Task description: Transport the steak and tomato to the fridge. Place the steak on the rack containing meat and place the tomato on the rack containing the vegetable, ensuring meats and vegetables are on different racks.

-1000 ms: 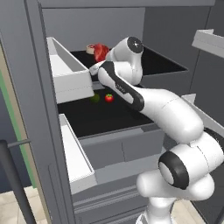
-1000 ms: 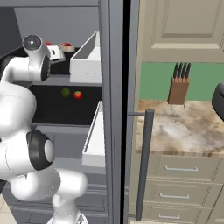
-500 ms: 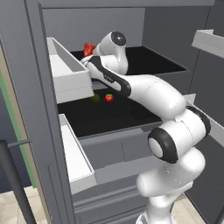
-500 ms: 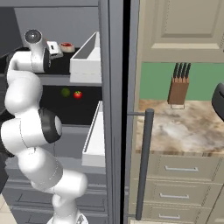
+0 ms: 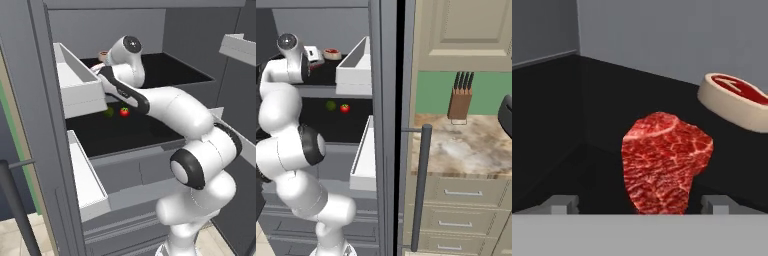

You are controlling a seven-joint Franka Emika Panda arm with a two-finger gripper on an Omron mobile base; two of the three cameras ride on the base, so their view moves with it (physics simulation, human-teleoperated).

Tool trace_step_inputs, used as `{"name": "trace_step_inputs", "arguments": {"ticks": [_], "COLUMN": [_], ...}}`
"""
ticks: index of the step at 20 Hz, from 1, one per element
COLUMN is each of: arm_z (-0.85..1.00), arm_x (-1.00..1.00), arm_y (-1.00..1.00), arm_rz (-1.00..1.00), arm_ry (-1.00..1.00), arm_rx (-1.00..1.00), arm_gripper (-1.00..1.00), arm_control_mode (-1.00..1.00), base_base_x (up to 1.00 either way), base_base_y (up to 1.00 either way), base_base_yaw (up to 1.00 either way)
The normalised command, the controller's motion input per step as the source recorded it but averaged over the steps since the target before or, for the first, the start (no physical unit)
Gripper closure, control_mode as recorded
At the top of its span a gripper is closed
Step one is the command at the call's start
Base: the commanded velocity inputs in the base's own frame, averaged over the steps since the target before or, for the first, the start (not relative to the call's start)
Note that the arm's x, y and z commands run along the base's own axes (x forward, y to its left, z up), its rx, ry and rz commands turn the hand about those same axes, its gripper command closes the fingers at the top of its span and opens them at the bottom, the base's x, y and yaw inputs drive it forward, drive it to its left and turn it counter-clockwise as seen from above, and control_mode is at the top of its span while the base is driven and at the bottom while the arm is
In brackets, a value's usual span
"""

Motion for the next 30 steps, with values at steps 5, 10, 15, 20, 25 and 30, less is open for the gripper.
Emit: {"name": "trace_step_inputs", "arguments": {"ticks": [5, 10, 15, 20, 25, 30], "arm_z": [0.07, 0.54, 0.55, 0.38, 0.07, -0.1], "arm_x": [-0.75, -1.0, -1.0, -1.0, -1.0, -1.0], "arm_y": [0.0, -0.36, -0.47, -0.38, -0.54, -0.55], "arm_rz": [-0.06, -0.25, -0.23, -0.04, 0.0, 0.0], "arm_ry": [-0.3, -0.07, 0.04, 0.0, 0.03, 0.12], "arm_rx": [0.0, 0.09, 0.07, 0.04, 0.04, 0.0], "arm_gripper": [-1.0, -1.0, -1.0, -1.0, -1.0, -1.0], "arm_control_mode": [-1.0, -1.0, -1.0, -1.0, -1.0, -1.0], "base_base_x": [0.0, 0.0, 0.0, 0.0, 0.0, 0.0], "base_base_y": [0.0, 0.0, 0.0, 0.0, 0.0, 0.0], "base_base_yaw": [0.0, 0.0, 0.0, 0.0, 0.0, 0.0]}}
